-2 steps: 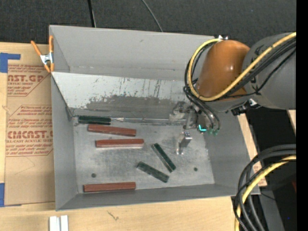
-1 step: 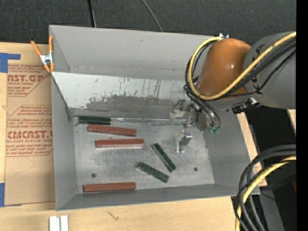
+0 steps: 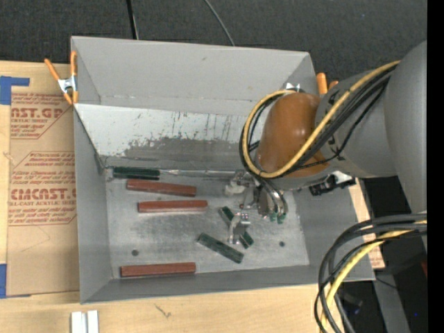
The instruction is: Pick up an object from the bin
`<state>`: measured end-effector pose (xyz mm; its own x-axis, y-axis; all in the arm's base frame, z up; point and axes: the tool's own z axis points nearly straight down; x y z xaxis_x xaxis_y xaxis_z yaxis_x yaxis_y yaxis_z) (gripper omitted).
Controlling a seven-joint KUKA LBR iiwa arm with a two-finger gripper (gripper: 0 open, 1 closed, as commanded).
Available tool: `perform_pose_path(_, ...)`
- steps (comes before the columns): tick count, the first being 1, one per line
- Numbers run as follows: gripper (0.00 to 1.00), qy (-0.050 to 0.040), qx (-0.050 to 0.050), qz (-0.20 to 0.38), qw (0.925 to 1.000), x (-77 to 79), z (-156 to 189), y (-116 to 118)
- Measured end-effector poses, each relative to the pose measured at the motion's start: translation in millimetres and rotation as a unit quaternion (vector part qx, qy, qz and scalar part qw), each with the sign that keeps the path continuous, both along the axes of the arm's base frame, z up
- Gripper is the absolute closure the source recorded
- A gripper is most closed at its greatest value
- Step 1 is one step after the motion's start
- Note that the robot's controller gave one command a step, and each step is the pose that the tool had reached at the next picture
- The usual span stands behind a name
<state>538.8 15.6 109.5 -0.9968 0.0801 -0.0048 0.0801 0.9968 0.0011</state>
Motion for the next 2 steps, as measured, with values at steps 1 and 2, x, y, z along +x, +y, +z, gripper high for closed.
perform_pose_path(1, 0.0, 0.0026, 0.0, 0.002, 1.0, -6.0, -22.9, 14.0)
perform_pose_path(2, 0.0, 0.0045, 0.0, -0.006, 1.0, -52.0, 1.3, 24.7)
